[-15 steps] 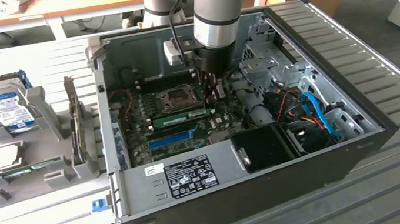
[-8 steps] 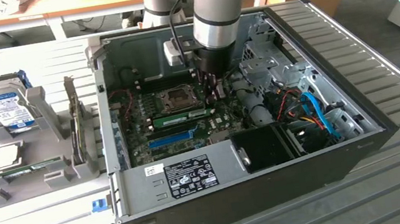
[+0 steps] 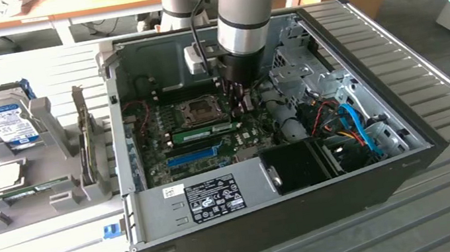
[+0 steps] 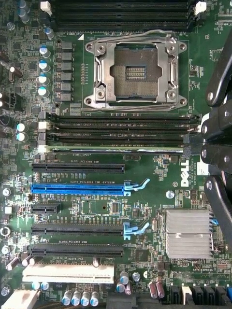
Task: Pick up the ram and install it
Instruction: 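Press down the ram until it locks into place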
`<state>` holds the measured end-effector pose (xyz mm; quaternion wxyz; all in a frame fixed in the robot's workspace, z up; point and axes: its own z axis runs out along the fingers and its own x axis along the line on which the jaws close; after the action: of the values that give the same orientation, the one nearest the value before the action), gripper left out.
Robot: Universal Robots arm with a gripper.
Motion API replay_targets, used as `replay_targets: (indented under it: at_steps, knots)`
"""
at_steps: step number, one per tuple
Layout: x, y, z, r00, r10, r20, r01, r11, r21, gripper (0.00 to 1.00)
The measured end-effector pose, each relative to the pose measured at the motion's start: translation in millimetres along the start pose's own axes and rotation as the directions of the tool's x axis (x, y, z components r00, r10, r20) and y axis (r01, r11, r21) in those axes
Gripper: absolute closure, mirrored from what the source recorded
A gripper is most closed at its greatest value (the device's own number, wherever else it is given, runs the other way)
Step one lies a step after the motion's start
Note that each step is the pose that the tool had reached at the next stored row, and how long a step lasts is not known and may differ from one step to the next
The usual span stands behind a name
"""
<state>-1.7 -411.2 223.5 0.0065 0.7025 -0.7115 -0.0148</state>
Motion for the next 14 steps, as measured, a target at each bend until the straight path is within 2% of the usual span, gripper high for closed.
replay_targets:
  at_steps: [10,14]
  knots:
    - [-0.1,-0.8,-17.7,1.0,0.0,-0.0012,0.0,1.0,-0.0084,0.89]
    - [-0.1,-0.8,-17.9,1.0,0.0,-0.001,0.0,1.0,-0.0085,0.89]
